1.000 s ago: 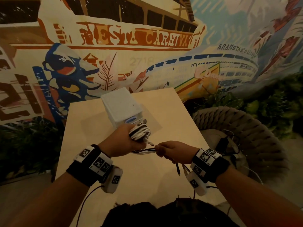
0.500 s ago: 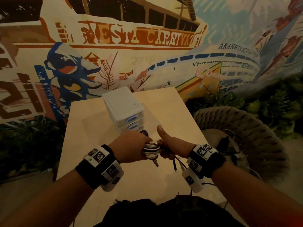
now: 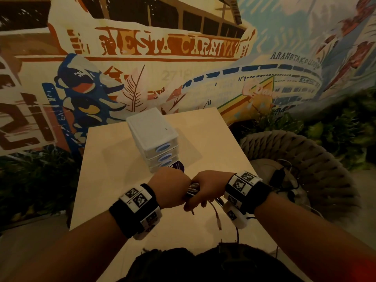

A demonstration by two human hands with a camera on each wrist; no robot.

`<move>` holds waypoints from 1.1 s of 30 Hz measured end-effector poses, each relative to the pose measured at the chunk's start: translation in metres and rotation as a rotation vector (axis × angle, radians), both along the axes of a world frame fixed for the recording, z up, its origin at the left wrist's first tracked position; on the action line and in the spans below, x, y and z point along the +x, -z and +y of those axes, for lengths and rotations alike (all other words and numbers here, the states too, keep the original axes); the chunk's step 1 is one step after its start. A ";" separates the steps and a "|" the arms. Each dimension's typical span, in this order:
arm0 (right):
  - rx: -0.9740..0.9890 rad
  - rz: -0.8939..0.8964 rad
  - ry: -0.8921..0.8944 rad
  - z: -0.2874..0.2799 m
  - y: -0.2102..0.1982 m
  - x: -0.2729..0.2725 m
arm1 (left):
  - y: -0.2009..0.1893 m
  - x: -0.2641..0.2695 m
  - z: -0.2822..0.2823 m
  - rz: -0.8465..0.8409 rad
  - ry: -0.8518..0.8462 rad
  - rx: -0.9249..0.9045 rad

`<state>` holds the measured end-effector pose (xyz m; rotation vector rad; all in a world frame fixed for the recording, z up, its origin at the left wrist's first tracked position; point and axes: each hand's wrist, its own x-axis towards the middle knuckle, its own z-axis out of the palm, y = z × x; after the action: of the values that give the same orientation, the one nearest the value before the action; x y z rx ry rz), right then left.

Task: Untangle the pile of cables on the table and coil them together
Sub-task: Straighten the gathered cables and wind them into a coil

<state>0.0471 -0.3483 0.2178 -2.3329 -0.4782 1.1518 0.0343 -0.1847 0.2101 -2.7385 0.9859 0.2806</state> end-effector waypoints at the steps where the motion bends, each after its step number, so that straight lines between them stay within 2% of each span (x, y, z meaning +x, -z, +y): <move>1: -0.041 -0.020 -0.011 0.004 0.001 0.000 | 0.001 0.000 -0.002 -0.002 0.001 0.013; 5: -0.268 -0.184 -0.050 0.020 0.007 -0.008 | 0.003 -0.002 -0.009 0.035 -0.030 0.045; 11: -0.485 -0.288 -0.017 0.032 0.012 -0.012 | 0.002 -0.007 -0.009 0.032 -0.129 -0.036; 15: -0.234 -0.237 0.049 0.013 0.013 -0.008 | 0.001 -0.009 -0.002 -0.011 -0.166 -0.175; 19: -0.128 -0.206 0.093 0.000 0.011 -0.007 | 0.001 -0.007 0.013 -0.040 -0.125 -0.249; 21: -0.021 -0.145 0.165 -0.011 0.012 -0.004 | 0.000 -0.004 0.025 -0.018 -0.136 -0.377; 26: 0.329 -0.027 0.377 -0.025 0.009 -0.005 | 0.002 0.001 0.049 0.342 -0.378 -0.929; 28: 0.475 0.026 0.431 -0.022 0.003 -0.006 | 0.005 0.001 0.051 0.447 -0.349 -1.029; 30: 0.592 0.062 0.470 -0.017 -0.002 -0.007 | 0.003 -0.003 0.045 0.495 -0.266 -1.041; 33: 0.718 0.139 0.432 -0.008 -0.007 -0.010 | -0.003 -0.007 0.028 0.576 -0.158 -1.166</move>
<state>0.0372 -0.3563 0.2251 -1.6125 -0.2546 0.7579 0.0272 -0.1565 0.2127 -3.9262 1.3713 0.7464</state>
